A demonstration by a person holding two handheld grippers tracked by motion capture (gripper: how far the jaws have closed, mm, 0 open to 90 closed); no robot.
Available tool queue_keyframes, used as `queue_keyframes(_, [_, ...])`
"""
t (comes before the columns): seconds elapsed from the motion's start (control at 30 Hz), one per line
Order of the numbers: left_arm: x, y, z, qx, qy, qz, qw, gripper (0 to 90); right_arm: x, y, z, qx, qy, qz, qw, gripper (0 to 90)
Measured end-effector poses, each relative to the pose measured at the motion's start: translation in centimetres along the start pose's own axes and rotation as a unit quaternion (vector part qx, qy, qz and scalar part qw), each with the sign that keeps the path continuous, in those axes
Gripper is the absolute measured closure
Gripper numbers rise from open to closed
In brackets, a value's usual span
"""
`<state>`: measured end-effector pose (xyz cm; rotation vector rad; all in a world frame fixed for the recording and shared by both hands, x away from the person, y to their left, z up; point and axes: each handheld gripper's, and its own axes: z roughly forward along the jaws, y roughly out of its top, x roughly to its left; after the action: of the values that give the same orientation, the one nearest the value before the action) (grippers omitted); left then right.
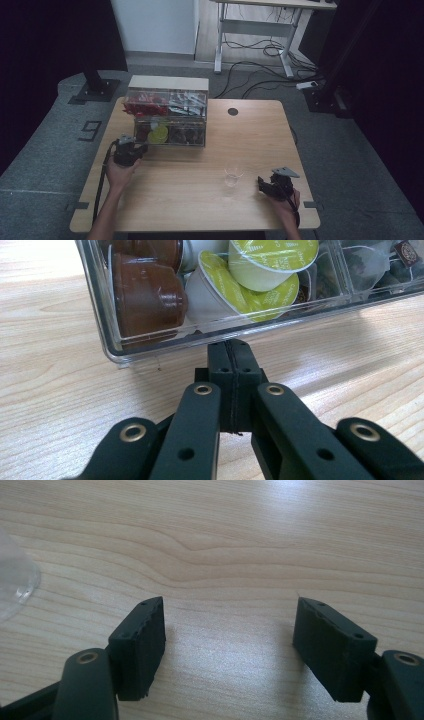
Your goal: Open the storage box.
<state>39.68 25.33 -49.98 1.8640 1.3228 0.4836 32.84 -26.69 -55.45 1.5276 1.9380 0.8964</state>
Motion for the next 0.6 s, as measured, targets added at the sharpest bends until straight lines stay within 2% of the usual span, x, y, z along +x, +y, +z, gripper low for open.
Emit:
queue_keyframes(0.27, [-0.5, 0.0, -0.3, -0.004, 0.006, 0.007, 0.9999, 90.0, 0.0, 0.0, 0.0, 0.0, 0.0, 0.001, 1.0, 29.1])
queue_keyframes(0.4, [-0.3, -0.1, -0.6, -0.012, -0.008, -0.004, 0.9999, 90.0, 0.0, 0.0, 0.0, 0.0, 0.001, 0.0, 1.0, 29.2])
queue_keyframes(0.43, [-0.2, -0.1, -0.7, -0.015, -0.002, -0.004, 0.9999, 90.0, 0.0, 0.0, 0.0, 0.0, 0.001, 0.0, 1.0, 29.2])
queue_keyframes(0.6, [0.1, 0.1, -1.1, -0.023, -0.002, -0.008, 0.9997, 90.0, 0.0, 0.0, 0.0, 0.0, 0.001, 0.001, 1.0, 29.2])
